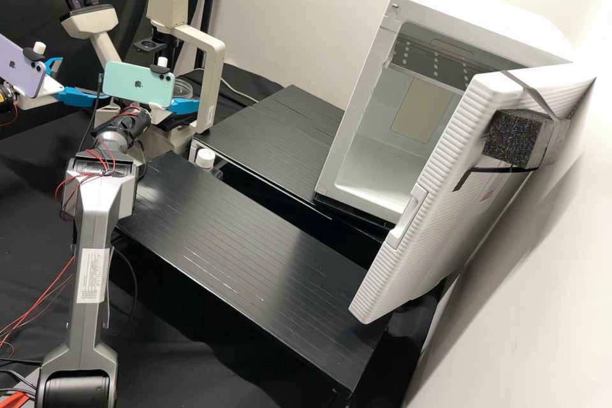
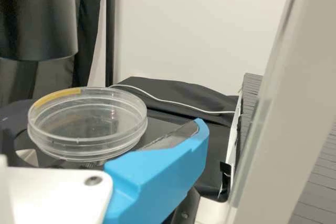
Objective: Move the petri dish to the bench.
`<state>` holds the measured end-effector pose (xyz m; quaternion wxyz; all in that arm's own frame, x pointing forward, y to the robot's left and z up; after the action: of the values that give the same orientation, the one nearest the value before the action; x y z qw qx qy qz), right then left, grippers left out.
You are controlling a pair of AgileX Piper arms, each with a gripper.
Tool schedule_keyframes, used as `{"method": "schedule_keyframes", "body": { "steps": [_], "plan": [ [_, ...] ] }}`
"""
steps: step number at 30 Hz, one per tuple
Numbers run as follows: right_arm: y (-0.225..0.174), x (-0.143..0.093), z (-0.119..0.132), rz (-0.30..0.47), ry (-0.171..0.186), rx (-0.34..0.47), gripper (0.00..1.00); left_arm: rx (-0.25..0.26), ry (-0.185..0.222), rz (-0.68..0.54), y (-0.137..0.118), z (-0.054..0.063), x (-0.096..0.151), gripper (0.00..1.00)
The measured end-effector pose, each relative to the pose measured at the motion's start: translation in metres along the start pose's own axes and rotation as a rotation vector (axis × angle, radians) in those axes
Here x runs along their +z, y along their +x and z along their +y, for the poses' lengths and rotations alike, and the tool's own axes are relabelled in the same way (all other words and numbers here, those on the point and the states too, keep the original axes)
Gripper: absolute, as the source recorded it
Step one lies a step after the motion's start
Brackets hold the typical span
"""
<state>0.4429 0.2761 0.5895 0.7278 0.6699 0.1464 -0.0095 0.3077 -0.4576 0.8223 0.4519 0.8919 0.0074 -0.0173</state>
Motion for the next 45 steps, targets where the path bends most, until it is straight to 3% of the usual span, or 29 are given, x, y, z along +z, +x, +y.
{"method": "schedule_keyframes", "body": {
  "steps": [8,18,34,35,45],
  "plan": [
    [0.003,-0.004,-0.002,0.015,0.020,-0.035,1.00,0.000,0.000,0.000,0.000,0.000,0.000,1.00],
    [0.011,-0.001,-0.009,-0.024,-0.029,-0.056,1.00,0.000,0.000,0.000,0.000,0.000,0.000,1.00],
    [0.014,0.000,-0.013,-0.063,0.015,-0.099,1.00,0.000,0.000,0.000,0.000,0.000,0.000,1.00],
    [0.015,0.000,-0.012,-0.064,0.013,-0.103,0.00,0.000,0.000,0.000,0.000,0.000,0.000,1.00],
    [0.017,0.002,-0.010,-0.064,0.011,-0.135,0.00,0.000,0.000,0.000,0.000,0.000,0.000,1.00]
  ]
}}
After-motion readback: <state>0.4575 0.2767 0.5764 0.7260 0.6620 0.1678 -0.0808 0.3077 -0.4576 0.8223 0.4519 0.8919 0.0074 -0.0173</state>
